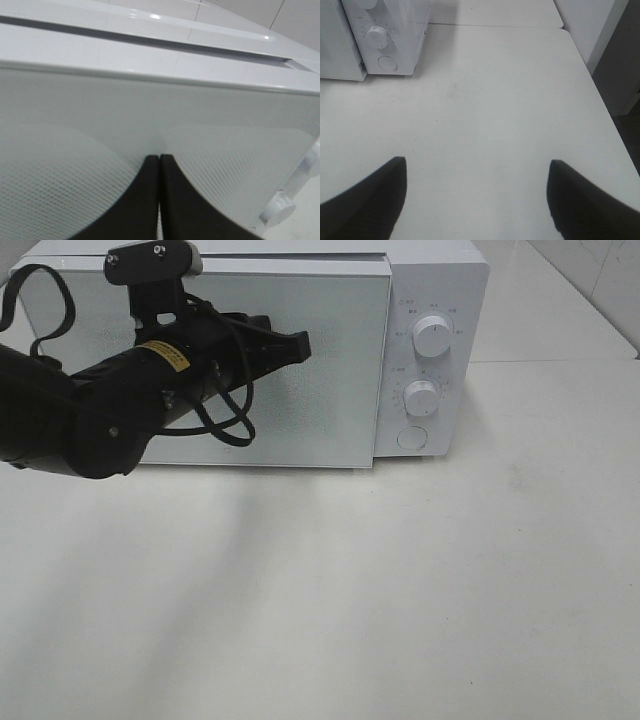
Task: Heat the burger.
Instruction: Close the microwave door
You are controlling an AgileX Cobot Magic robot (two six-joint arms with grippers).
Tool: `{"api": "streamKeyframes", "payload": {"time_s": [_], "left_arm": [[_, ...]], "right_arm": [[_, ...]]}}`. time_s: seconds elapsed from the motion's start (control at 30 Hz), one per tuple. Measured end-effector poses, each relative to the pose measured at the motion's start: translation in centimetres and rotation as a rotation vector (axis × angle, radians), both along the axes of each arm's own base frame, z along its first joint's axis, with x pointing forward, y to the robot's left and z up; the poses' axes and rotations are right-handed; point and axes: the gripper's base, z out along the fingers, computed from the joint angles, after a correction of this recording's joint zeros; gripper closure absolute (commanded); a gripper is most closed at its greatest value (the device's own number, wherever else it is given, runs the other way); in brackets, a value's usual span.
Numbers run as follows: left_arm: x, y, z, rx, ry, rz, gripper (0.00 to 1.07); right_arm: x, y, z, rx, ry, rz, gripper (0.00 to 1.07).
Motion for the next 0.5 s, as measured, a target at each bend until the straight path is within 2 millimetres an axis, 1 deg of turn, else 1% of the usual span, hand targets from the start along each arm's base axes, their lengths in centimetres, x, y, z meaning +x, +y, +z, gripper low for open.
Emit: {"api": "streamKeyframes", "payload": {"time_s": [0.03,0.07,0.13,0.17,0.2,0.27,0.3,0.33,0.4,0.43,0.5], "left_arm": [[0.3,-0.6,-0.2,0.006,0.008,-0.01,1.07],[0.3,-0.6,-0.2,0.006,0.008,-0.01,1.07],[0.6,-1.5,-0.5,0.016,0.023,-0.03,1.07],[0.6,-1.5,-0.5,0.016,0.023,-0.03,1.07],[0.9,-2.0,-0.5,0.017,0.025,-0.04,1.07],[1.0,-2.3,-0.5,0.019,0.026,-0.044,1.07],[1.4,-2.8,-0.5,0.021,0.024,-0.054,1.07],[1.4,-2.8,-0.5,0.021,0.024,-0.054,1.07],[1.7,-3.5,-0.6,0.027,0.029,-0.071,1.07],[1.7,-3.5,-0.6,0.027,0.029,-0.071,1.07],[2.3,-4.1,-0.6,0.023,0.02,-0.061,1.07]], "right_arm": [[0.0,0.0,0.0,0.0,0.0,0.0,0.32],[0.0,0.0,0.0,0.0,0.0,0.0,0.32],[0.0,0.0,0.0,0.0,0.0,0.0,0.32],[0.0,0.0,0.0,0.0,0.0,0.0,0.32],[0.0,0.0,0.0,0.0,0.0,0.0,0.32],[0.0,0.0,0.0,0.0,0.0,0.0,0.32],[0.0,0.0,0.0,0.0,0.0,0.0,0.32],[0.0,0.0,0.0,0.0,0.0,0.0,0.32],[0.0,0.0,0.0,0.0,0.0,0.0,0.32],[0.0,0.0,0.0,0.0,0.0,0.0,0.32],[0.0,0.0,0.0,0.0,0.0,0.0,0.32]]}}
